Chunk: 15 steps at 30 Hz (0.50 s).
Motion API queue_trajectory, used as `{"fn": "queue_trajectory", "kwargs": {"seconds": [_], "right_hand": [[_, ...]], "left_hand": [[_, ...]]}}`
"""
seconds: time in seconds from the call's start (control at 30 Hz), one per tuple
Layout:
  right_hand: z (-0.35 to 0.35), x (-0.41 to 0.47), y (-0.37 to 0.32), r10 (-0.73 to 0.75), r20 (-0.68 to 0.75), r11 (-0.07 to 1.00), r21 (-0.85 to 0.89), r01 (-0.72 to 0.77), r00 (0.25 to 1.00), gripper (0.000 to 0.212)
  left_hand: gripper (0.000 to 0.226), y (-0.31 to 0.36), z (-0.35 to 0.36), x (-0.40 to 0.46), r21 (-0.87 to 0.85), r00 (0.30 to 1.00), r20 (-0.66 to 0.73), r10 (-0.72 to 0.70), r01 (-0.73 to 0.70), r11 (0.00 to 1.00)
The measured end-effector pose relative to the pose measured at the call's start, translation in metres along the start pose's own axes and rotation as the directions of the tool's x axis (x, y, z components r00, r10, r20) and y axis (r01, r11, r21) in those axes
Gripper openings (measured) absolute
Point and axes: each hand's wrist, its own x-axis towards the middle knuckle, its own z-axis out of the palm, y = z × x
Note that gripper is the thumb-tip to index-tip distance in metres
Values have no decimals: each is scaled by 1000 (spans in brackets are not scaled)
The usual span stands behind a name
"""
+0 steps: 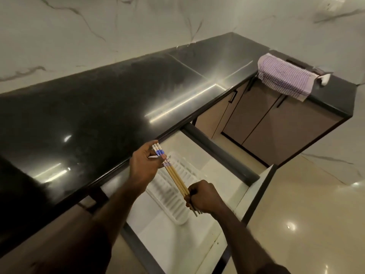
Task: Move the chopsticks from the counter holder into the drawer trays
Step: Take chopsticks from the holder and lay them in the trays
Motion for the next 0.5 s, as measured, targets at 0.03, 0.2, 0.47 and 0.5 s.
{"fn": "queue_trajectory", "kwargs": {"seconds": [0.03, 0.2, 0.47, 0.5], "right_hand": [[5, 9, 4, 20, 10, 1000, -17, -20, 1000, 14], [25, 54, 23, 97, 78, 970, -229, -77, 992, 17], [61, 105, 36, 158, 159, 925, -369, -90, 974, 27], [66, 110, 36, 163, 167, 924, -371, -91, 972, 27]], "left_hand": [[53, -13, 2, 4, 34, 999, 2, -35, 35, 999], [74, -69, 16, 19, 282, 991, -21, -129, 130, 951], [79, -138, 21, 18, 579, 992, -32, -125, 120, 806], [75, -145, 20, 18, 648, 993, -32, -114, 108, 754]]}}
